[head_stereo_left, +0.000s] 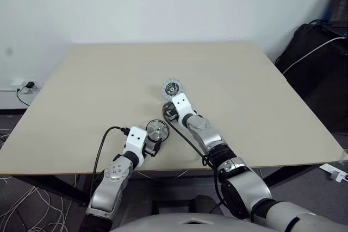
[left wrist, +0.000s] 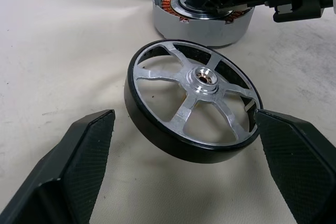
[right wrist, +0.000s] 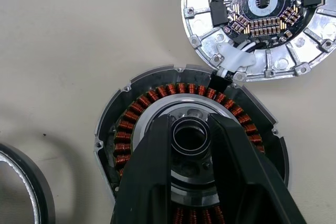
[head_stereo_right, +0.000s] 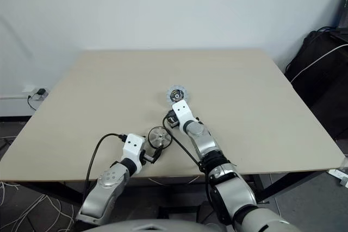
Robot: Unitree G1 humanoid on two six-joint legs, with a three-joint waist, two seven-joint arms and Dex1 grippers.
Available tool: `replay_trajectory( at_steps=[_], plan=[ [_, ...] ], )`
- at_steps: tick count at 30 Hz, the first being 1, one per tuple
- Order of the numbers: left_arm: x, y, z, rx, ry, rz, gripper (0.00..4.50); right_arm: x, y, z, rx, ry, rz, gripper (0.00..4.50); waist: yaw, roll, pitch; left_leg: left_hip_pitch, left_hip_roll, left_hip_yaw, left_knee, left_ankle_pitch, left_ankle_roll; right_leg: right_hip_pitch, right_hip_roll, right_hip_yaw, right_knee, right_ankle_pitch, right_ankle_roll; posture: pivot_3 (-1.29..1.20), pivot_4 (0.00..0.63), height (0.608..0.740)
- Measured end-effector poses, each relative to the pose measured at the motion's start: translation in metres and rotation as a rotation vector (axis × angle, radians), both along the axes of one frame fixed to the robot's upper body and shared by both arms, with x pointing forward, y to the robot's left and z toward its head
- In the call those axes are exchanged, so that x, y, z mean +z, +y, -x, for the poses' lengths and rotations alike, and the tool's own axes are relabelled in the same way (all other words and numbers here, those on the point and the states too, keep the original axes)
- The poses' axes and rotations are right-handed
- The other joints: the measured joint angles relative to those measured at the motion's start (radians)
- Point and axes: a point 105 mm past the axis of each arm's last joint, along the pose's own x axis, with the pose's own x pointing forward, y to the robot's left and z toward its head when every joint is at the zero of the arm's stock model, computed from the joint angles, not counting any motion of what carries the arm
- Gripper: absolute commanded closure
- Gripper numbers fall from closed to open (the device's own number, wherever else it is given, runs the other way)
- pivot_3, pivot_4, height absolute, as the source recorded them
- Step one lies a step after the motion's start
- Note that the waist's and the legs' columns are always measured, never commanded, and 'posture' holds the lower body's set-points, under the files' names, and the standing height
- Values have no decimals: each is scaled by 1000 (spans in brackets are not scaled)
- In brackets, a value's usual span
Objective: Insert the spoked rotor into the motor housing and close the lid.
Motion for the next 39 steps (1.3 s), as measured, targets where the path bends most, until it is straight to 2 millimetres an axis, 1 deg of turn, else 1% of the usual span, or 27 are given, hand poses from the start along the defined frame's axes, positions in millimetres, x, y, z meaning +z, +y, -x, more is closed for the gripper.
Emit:
replay_trajectory(
  at_steps=[2,3,6,10,13,17,19,20,23,29,39],
  plan=[
    [0,0,0,0,1,0,0,0,0,0,2,0,0,3041,0,0,0,0,0,0,0,0,0,0,-1,0,0,0,0,0,0,740],
    [0,0,0,1,1,0,0,0,0,0,2,-1,0,2828,0,0,0,0,0,0,0,0,0,0,-1,0,0,0,0,0,0,740],
    [-1,1,1,3,5,0,0,1,-3,-2,-8,-7,3,1864,-4,0,0,0,0,0,0,0,0,0,-2,0,0,0,0,0,0,740],
    [-2,0,2,4,6,0,0,2,-3,-3,-9,-14,-2,1864,-7,0,0,0,0,0,-1,0,0,-1,-3,0,0,0,0,0,0,740],
    [-2,1,2,4,6,0,0,6,-1,-2,1,-22,-31,2440,-8,0,0,0,0,0,-1,0,0,-1,-3,0,0,0,0,0,0,740],
    [-2,0,2,4,6,1,0,22,1,-4,3,-67,-87,3719,-7,0,0,0,0,0,-1,0,0,-1,-4,0,0,0,0,0,0,740],
    [-2,0,2,3,5,2,0,26,2,-3,2,-74,-100,4358,-7,0,0,0,0,0,-1,0,0,-1,-4,0,0,0,0,0,0,740],
    [-1,0,2,2,5,3,0,27,3,-1,1,-72,-106,4477,-6,0,0,0,0,0,-1,0,0,-1,-4,0,0,0,0,0,0,740],
    [-1,-1,2,-1,5,5,0,26,5,0,-1,-61,-103,4477,-6,0,0,0,0,0,-1,0,0,-1,-4,0,0,0,0,0,0,740],
    [-1,-3,2,-2,5,9,0,19,3,1,-23,-61,-17,4477,-6,0,0,0,0,0,-1,0,0,-1,-5,0,0,0,0,0,0,740],
    [-3,-1,3,14,9,8,0,13,3,0,-20,-46,23,4477,-6,0,0,0,0,0,-1,0,0,-1,-5,0,0,0,0,0,0,740]
  ],
)
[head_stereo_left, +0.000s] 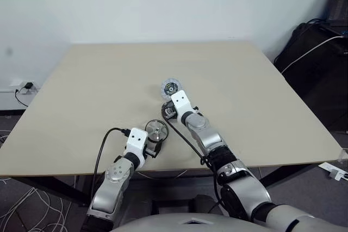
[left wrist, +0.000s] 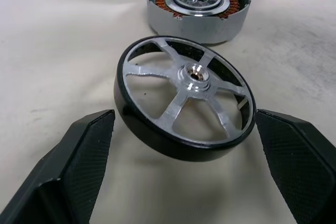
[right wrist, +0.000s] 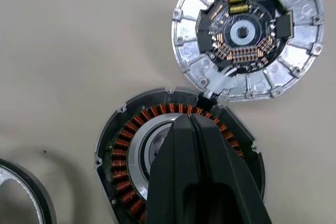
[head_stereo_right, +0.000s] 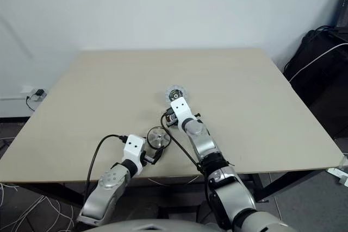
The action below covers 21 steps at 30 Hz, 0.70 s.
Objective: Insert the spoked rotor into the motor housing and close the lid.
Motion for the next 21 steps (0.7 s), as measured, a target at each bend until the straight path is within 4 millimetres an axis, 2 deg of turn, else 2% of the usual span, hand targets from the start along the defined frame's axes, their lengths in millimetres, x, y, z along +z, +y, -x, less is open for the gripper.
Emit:
replay_trajectory(
  at_steps=[12,21],
  plan=[
    [0,1,0,9,-1,-3,0,-3,-3,-3,-21,2,36,4477,-1,0,0,0,0,0,0,0,0,0,0,0,0,0,0,0,0,740],
    [0,1,-1,8,-2,-2,0,-7,1,1,32,39,35,4477,-1,0,0,0,0,0,0,0,0,0,0,0,0,0,0,0,0,740]
  ],
)
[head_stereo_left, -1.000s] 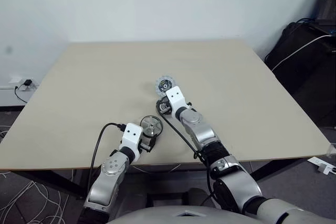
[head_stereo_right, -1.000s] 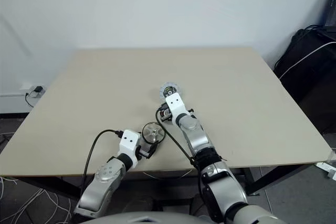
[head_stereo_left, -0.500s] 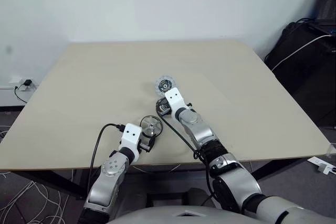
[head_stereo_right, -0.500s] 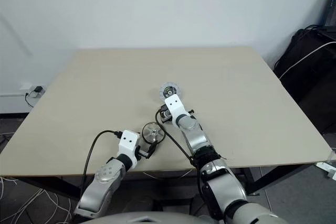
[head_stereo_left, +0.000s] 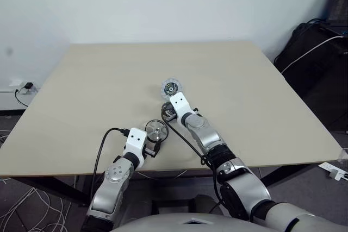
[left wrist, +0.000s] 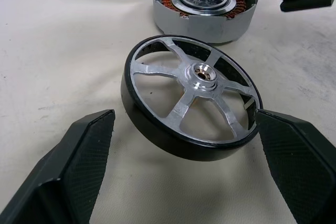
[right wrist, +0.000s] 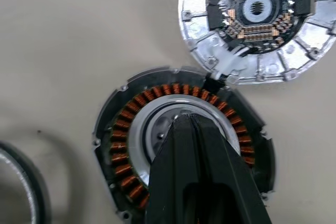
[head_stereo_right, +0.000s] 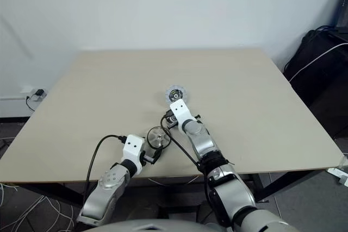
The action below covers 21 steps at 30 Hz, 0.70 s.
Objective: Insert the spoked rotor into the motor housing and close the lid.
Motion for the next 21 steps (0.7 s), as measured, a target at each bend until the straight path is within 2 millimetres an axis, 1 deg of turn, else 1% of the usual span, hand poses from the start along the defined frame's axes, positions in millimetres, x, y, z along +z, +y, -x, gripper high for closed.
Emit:
replay_trajectory(
  at_steps=[6,14,18,21],
  plan=[
    [0,0,0,-1,-1,1,0,-4,6,6,47,26,-2,4477,0,0,0,0,0,0,0,0,0,0,0,0,0,0,0,0,0,740],
    [1,-1,-1,-3,-5,1,0,-3,5,10,66,26,-12,4477,1,0,0,0,0,0,0,0,0,0,0,0,0,0,0,0,0,740],
    [2,-1,-2,-5,-8,1,0,5,5,9,45,-3,-61,4477,1,0,0,0,0,0,0,0,0,0,-1,0,0,0,0,0,0,740],
    [2,-1,-2,-7,-7,2,0,13,-1,3,-8,-41,-81,4477,2,0,0,0,0,0,0,0,0,0,-1,0,0,0,0,0,0,740]
  ],
)
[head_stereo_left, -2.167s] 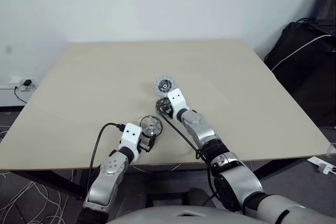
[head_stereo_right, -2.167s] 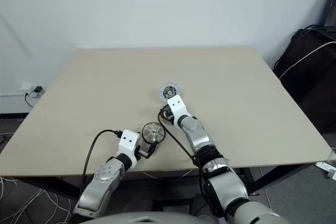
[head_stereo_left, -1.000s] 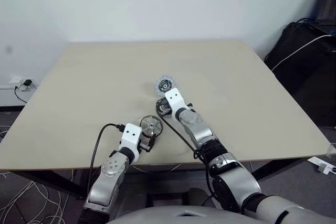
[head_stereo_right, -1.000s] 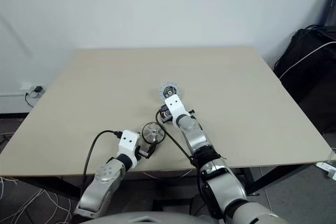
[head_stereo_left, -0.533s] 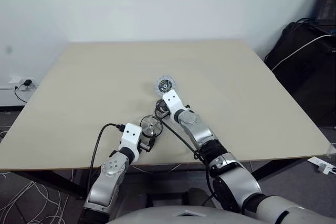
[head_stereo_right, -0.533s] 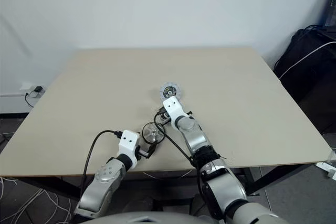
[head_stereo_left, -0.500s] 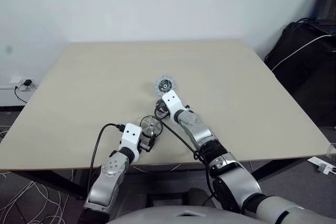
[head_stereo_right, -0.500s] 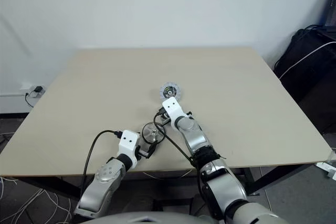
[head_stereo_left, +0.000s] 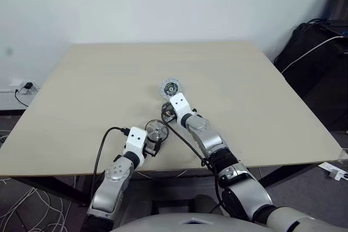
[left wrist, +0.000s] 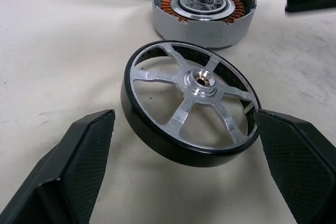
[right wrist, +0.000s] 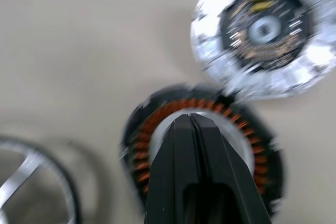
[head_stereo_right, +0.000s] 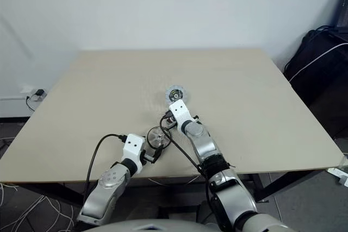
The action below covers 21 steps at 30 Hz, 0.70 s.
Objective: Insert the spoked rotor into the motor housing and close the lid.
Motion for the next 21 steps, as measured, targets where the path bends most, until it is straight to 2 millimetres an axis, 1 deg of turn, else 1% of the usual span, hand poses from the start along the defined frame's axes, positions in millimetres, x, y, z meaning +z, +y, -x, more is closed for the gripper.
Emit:
replay_trajectory(
  at_steps=[4,8,12,17,21],
  plan=[
    [0,-1,0,-5,1,2,0,-2,-7,-2,-36,-5,24,4477,-1,0,0,0,0,0,0,0,0,0,0,0,0,0,0,0,0,740],
    [0,-2,0,-10,1,3,0,-13,-10,0,-39,21,66,4477,-1,0,0,0,0,0,0,0,0,0,0,0,0,0,0,0,0,740],
    [0,-2,1,-12,2,4,0,-18,-4,1,-15,39,87,4477,-2,0,0,0,0,0,0,0,0,0,0,0,0,0,0,0,0,740],
    [-2,0,3,-2,10,1,0,-18,5,2,27,36,93,4477,-2,0,0,0,0,0,0,0,0,0,0,0,0,0,0,0,0,740],
    [-3,1,3,4,11,0,0,-19,7,3,48,41,91,4477,-4,0,0,0,0,0,0,0,0,0,0,0,0,0,0,0,0,740]
  ],
)
